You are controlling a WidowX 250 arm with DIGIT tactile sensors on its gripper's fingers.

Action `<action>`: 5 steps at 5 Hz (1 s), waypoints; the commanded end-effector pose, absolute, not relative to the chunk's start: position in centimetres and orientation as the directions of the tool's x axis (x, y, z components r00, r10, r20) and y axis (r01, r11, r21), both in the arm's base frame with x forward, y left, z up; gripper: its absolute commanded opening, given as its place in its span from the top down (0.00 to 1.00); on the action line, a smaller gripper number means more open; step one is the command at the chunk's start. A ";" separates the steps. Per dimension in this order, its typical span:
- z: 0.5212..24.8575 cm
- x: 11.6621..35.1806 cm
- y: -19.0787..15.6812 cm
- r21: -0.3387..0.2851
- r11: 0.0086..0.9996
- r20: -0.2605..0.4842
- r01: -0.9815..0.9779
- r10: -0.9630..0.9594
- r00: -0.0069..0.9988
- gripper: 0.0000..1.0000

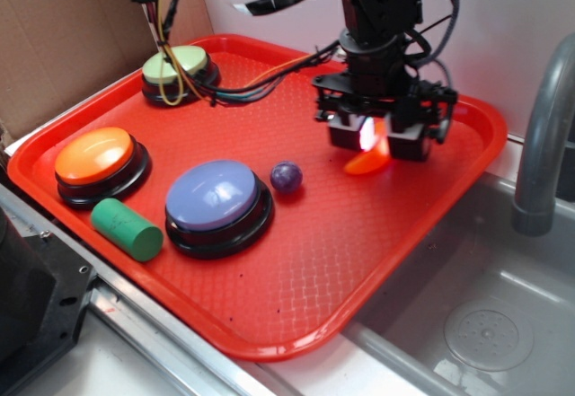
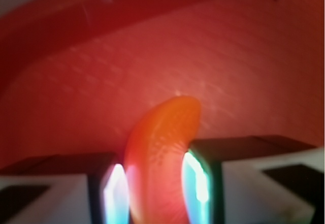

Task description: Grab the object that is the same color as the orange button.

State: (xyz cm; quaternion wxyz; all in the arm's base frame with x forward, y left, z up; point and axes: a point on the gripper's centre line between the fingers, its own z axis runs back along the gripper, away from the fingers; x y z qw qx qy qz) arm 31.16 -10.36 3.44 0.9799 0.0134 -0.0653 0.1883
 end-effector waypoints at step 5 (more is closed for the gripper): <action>23.2 27.7 1.1 -0.137 0.926 0.213 -0.351 0.373 0.903 1.00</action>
